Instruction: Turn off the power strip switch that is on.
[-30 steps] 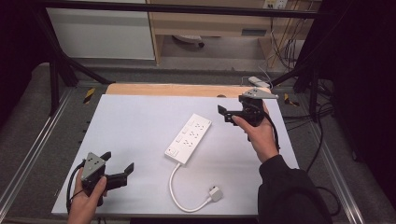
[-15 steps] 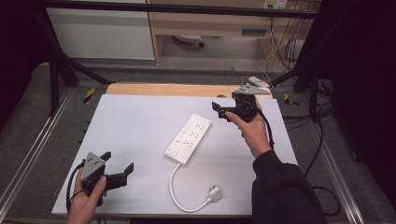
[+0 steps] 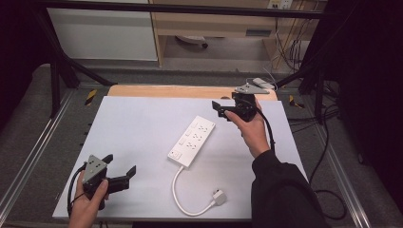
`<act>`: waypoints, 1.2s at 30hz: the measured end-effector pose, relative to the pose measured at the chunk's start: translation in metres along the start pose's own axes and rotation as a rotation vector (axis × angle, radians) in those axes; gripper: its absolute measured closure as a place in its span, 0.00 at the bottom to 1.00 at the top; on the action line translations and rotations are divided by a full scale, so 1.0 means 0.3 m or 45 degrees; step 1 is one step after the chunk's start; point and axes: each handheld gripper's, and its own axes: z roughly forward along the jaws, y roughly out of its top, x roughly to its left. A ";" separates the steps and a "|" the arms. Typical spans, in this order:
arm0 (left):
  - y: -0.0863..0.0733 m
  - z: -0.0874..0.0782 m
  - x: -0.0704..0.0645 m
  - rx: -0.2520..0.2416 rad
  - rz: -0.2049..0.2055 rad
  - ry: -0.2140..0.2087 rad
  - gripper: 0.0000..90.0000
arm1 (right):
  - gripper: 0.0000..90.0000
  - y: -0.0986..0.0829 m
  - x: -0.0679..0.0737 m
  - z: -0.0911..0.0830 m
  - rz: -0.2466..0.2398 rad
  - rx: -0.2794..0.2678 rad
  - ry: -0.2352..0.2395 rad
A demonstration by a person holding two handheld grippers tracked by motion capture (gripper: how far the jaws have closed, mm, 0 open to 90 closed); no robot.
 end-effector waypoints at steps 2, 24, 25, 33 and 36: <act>0.000 0.000 0.000 -0.001 -0.001 0.000 0.06 | 0.14 0.000 0.002 0.011 0.006 -0.002 0.002; 0.001 0.000 0.002 -0.004 -0.003 -0.004 0.06 | 0.41 -0.018 0.011 0.083 -0.012 0.004 0.005; 0.001 0.000 0.002 -0.005 -0.001 -0.003 0.06 | 0.44 -0.020 0.010 0.086 -0.014 0.004 0.007; 0.001 0.000 0.002 -0.005 -0.001 -0.004 0.06 | 0.60 -0.031 0.007 0.106 -0.026 -0.004 -0.005; 0.001 0.000 0.002 -0.005 0.001 -0.002 0.06 | 0.62 -0.033 0.008 0.111 -0.025 -0.007 -0.005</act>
